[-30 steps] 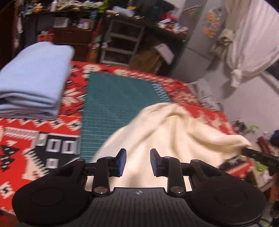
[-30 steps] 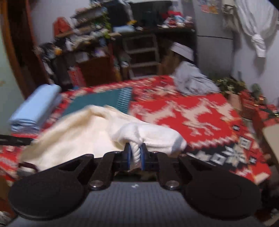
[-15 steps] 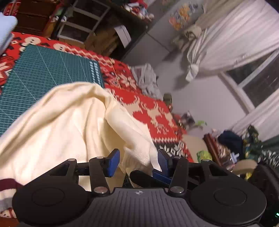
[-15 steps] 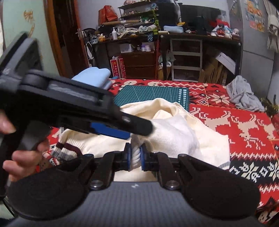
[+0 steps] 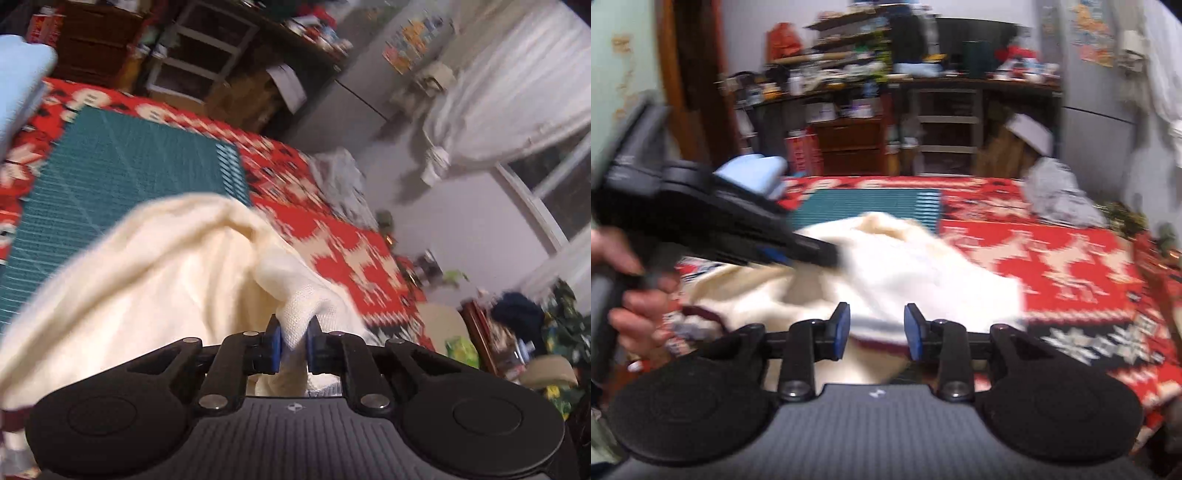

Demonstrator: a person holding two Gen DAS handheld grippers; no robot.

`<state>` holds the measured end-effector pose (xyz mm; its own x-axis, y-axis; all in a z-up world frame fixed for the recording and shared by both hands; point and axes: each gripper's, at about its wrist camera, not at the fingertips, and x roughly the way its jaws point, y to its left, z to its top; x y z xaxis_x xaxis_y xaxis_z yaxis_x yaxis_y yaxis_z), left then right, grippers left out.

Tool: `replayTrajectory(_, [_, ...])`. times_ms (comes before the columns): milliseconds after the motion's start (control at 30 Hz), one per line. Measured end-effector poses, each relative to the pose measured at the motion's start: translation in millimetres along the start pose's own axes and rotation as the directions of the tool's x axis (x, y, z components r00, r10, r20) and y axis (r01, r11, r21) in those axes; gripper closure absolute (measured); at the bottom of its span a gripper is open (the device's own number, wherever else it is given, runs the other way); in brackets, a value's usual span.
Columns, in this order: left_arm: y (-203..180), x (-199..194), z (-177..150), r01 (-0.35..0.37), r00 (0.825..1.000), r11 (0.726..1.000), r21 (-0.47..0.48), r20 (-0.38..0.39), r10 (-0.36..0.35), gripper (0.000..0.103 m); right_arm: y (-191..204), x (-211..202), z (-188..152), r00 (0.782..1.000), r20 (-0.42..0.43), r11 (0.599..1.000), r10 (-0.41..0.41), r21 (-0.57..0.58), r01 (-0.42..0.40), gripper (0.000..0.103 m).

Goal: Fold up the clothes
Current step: 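Lift the vest high with both grippers and shake it out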

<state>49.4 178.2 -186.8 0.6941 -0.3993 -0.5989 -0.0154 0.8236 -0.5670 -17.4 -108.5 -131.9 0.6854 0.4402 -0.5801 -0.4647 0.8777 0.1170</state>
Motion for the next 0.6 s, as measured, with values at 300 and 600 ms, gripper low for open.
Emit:
replayTrajectory(300, [26.1,-42.6,6.9,-0.055,0.996,0.998,-0.023,0.07,0.056,0.091,-95.6,14.7,-8.1,0.999,-0.045,0.899,-0.008,0.438,0.027,0.062])
replayTrajectory(600, [37.2,-72.0,3.4,-0.098,0.989,0.995,-0.022,0.111,0.1,0.091,-98.0,77.9,9.1,0.993,-0.078,0.842,0.091,0.538,-0.035,0.084])
